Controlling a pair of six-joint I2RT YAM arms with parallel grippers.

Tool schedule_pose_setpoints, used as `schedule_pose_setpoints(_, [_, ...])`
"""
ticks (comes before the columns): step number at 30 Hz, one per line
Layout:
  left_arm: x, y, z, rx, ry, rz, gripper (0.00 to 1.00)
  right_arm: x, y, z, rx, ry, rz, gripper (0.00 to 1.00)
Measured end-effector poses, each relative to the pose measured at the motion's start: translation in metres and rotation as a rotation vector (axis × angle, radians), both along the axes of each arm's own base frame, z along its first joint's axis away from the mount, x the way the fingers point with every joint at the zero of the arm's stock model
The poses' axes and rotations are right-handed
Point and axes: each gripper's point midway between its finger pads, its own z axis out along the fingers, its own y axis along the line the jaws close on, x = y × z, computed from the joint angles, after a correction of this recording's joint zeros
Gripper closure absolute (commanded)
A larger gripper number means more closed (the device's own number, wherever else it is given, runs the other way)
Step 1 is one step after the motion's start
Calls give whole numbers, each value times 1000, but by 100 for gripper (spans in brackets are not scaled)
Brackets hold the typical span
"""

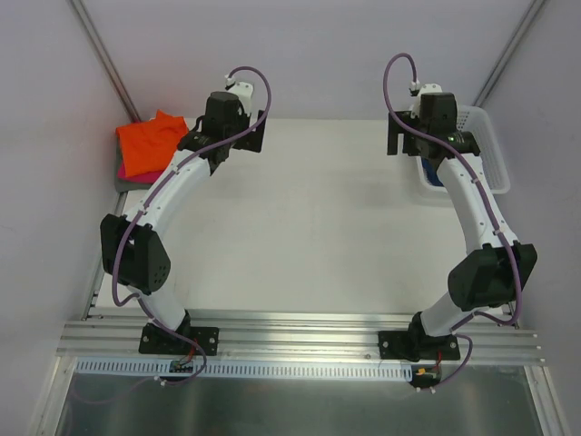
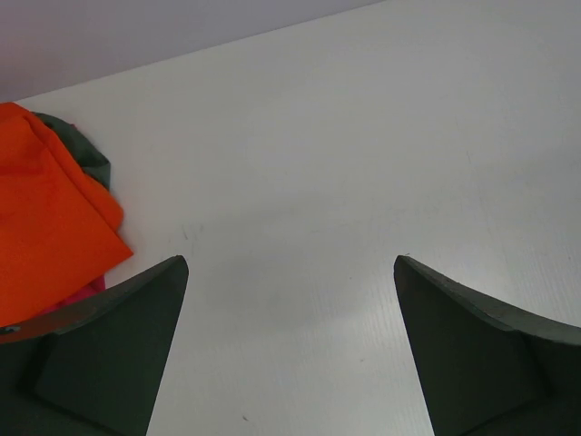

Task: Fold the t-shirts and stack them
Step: Grab crumpled tshirt from bin with the right arm

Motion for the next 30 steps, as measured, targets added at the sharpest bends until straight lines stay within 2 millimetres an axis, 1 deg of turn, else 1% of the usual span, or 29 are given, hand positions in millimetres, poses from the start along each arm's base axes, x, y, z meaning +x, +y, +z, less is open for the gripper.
schedule_pose_setpoints(6, [0,0,0,-3,0,3,1,5,-7,7,-56,-31,3,4])
schedule_pose_setpoints(10, [0,0,0,-4,1,3,1,11,-15,7,-91,-31,-2,4])
schedule_pose_setpoints(13, [0,0,0,-5,1,3,1,29,-25,3,-106,-26,-33,2])
schedule_pose_setpoints(15, [0,0,-1,-6,2,3,1,49,-36,-1,-115,-23,-64,3])
schedule_pose_setpoints(16, [0,0,-1,-6,3,3,1,60,-43,-8,-124,-13,-77,3])
schedule_pose_setpoints(18, [-1,1,-5,-4,10,4,1,77,-54,-21,-135,6,-96,3])
schedule_pose_setpoints(21, [-3,2,-12,2,25,4,1,94,-68,-51,-149,61,-117,3])
schedule_pose_setpoints(25, [-4,1,-14,2,32,0,1,113,-91,-83,-154,109,-154,3])
schedule_pose_setpoints(28, [-5,0,-14,-1,33,-5,1,122,-109,-102,-159,138,-179,2])
schedule_pose_setpoints(30, [-8,0,-17,-2,40,-11,1,128,-122,-112,-161,146,-200,1])
